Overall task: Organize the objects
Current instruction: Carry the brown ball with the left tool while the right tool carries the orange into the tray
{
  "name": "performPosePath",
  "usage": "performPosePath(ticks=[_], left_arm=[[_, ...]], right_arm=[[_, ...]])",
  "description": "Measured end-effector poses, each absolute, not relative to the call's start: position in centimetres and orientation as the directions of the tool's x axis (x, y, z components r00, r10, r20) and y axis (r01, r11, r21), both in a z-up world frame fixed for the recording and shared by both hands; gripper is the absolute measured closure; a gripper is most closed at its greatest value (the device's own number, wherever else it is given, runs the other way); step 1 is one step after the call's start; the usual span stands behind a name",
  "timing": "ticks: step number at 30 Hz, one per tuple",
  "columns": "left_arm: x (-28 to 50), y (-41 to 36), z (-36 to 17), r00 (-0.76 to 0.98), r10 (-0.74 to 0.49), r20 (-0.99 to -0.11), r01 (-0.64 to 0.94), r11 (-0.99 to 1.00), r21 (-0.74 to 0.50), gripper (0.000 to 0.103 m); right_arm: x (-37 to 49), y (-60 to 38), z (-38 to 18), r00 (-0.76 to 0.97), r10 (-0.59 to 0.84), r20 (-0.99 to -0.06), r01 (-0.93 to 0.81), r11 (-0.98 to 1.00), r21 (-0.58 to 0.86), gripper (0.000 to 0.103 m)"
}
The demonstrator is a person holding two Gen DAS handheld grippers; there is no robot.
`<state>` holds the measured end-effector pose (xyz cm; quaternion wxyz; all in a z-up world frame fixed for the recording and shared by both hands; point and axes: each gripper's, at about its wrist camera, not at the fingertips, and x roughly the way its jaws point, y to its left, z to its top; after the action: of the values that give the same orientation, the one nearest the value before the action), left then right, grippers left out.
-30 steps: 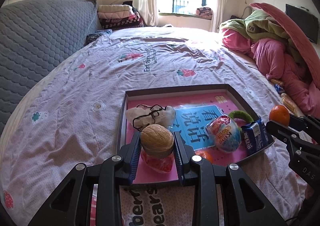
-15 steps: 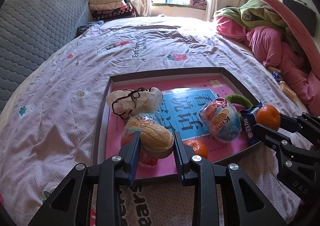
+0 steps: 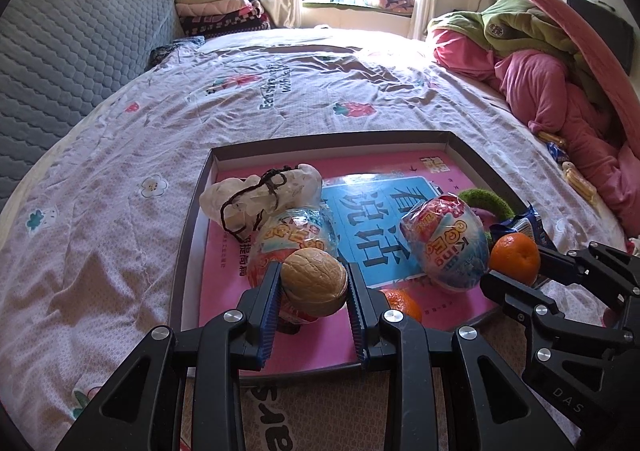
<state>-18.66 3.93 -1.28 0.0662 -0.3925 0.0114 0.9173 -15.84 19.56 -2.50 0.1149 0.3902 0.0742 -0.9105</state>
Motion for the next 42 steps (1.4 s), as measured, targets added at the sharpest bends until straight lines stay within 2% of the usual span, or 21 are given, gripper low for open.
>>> performPosePath(ticks=[42], left_arm=[[-20.7,3.5,-4.1,-0.637,0.11,-0.763,-0.092,-0.994,-0.067,0.071]], right_arm=[[-19.1,18.1,-4.7,-0.591,-0.178,-0.787,0.249,-0.968,0.032,0.066]])
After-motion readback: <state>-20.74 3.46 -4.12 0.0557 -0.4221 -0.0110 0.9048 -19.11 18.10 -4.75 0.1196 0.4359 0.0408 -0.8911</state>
